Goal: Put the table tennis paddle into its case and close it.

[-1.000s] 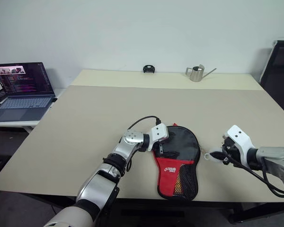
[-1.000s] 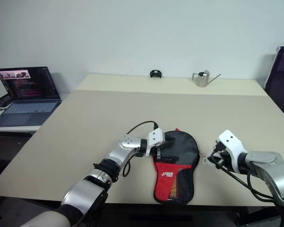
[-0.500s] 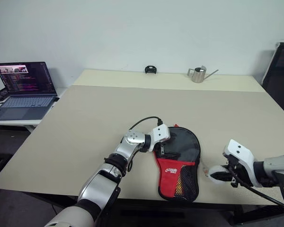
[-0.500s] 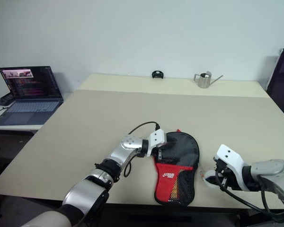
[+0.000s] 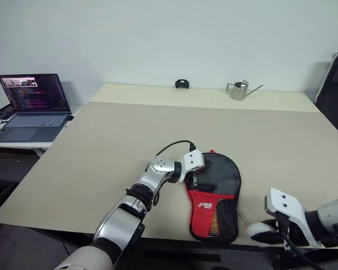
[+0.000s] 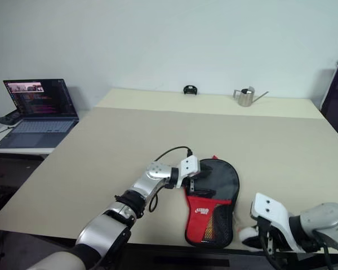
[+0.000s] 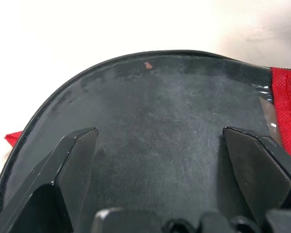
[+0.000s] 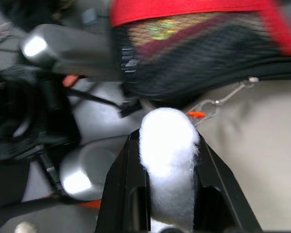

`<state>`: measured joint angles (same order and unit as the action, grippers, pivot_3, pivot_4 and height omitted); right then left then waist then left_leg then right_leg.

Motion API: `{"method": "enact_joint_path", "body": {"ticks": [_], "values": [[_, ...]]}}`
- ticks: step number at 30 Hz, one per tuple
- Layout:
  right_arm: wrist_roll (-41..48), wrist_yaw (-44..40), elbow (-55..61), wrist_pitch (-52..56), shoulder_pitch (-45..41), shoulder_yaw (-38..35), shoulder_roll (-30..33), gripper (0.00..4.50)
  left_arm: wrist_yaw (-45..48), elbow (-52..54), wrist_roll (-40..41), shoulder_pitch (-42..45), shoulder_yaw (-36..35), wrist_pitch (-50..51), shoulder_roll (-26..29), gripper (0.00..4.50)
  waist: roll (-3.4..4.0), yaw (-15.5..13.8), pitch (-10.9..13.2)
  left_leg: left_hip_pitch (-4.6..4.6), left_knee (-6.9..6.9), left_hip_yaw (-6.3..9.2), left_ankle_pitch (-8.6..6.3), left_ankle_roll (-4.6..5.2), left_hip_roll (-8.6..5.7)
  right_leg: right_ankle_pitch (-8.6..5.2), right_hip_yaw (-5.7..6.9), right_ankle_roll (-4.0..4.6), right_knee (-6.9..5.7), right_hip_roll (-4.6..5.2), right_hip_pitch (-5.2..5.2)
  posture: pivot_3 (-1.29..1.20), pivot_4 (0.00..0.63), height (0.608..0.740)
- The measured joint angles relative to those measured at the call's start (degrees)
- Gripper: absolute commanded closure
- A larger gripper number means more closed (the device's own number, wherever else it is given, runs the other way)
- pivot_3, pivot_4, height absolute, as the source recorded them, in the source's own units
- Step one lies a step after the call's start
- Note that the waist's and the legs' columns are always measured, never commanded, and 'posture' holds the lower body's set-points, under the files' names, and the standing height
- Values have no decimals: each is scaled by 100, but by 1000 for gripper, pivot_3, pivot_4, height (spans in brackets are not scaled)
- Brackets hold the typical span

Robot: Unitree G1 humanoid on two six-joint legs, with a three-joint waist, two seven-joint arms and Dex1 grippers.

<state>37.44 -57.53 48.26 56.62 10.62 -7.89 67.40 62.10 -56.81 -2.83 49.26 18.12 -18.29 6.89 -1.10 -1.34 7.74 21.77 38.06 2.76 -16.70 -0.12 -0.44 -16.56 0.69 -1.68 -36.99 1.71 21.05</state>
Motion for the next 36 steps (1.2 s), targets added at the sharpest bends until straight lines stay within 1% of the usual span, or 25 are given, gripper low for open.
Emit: {"method": "enact_joint_path", "body": {"ticks": [2, 5, 10, 14, 18, 22, 24, 25, 26, 27, 29, 32, 36], "values": [[60, -113, 173, -34, 228, 9, 97, 4008, -9, -8, -1, -1, 0, 0, 0, 0, -3, 0, -4, -1, 0, -2, 0, 0, 0, 0, -3, 0, 0, 0, 0, 0, 150, 740], [165, -173, 326, -114, 328, 7, 147, 4009, -39, -36, -34, -1, 0, 1, 3, 0, -14, 2, -12, -15, 1, 0, 0, 0, 0, -4, -1, -6, 0, 1, -18, 0, 150, 740], [421, -138, 440, -114, 172, 57, 116, 4009, -53, -112, -57, 18, 0, 1, -26, 0, -16, 3, -11, -44, -9, 6, -2, -3, 1, -22, 4, -23, 9, 1, -52, 0, 150, 740], [438, 19, 510, -105, -44, 521, -13, 4010, -72, -173, -65, 25, 0, 1, -52, 0, -22, 0, -7, -83, -12, 13, -15, -24, 2, -37, 10, -22, 11, 8, -89, 0, 150, 740], [440, 126, 536, -90, -339, 994, -147, 4018, -86, -184, -81, 31, 0, 1, -61, 0, -21, 2, -9, -87, -12, 11, -18, -29, 1, -39, 9, -23, 10, 11, -90, 0, 150, 740], [423, 234, 536, -89, -564, 1250, -229, 4020, -120, -186, -86, 29, 0, 1, -63, 0, -19, 0, -11, -88, -11, 12, -18, -29, 1, -39, 9, -24, 9, 12, -91, 0, 150, 740], [418, 278, 535, -88, -640, 1357, -238, 3289, -132, -186, -86, 29, 0, 1, -63, 0, -18, 1, -11, -88, -12, 11, -18, -29, 1, -39, 9, -24, 9, 13, -91, 0, 150, 740], [419, 284, 535, -88, -668, 1370, -242, 3067, -135, -186, -86, 27, 0, 1, -63, 0, -18, 1, -11, -88, -11, 11, -18, -29, 1, -39, 9, -24, 9, 13, -91, 0, 150, 740], [431, 287, 536, -88, -692, 1375, -244, 2660, -137, -186, -86, 27, 0, 1, -63, 0, -17, 1, -12, -89, -11, 12, -18, -29, 1, -39, 10, -24, 9, 13, -91, 0, 150, 740], [445, 287, 536, -86, -694, 1382, -245, 2407, -138, -186, -86, 27, 0, 1, -63, 0, -17, 1, -12, -89, -11, 12, -18, -29, 1, -39, 9, -24, 9, 13, -91, 0, 150, 740], [520, 288, 536, -68, -697, 1405, -252, 1653, -140, -186, -86, 27, 0, 1, -63, 0, -17, 1, -12, -89, -11, 11, -18, -29, 1, -39, 9, -24, 9, 13, -92, 0, 150, 740], [661, 312, 538, -56, -702, 1406, -260, 664, -146, -185, -86, 20, 0, 1, -63, 0, -18, 1, -11, -90, -11, 11, -18, -29, 1, -39, 9, -24, 8, 14, -93, 0, 150, 740], [810, 518, 540, -65, -762, 1223, -427, 664, -164, -186, -87, 16, 0, 1, -62, 0, -20, 2, -11, -91, -11, 11, -18, -30, 1, -39, 9, -25, 8, 15, -93, 0, 150, 740]]}}
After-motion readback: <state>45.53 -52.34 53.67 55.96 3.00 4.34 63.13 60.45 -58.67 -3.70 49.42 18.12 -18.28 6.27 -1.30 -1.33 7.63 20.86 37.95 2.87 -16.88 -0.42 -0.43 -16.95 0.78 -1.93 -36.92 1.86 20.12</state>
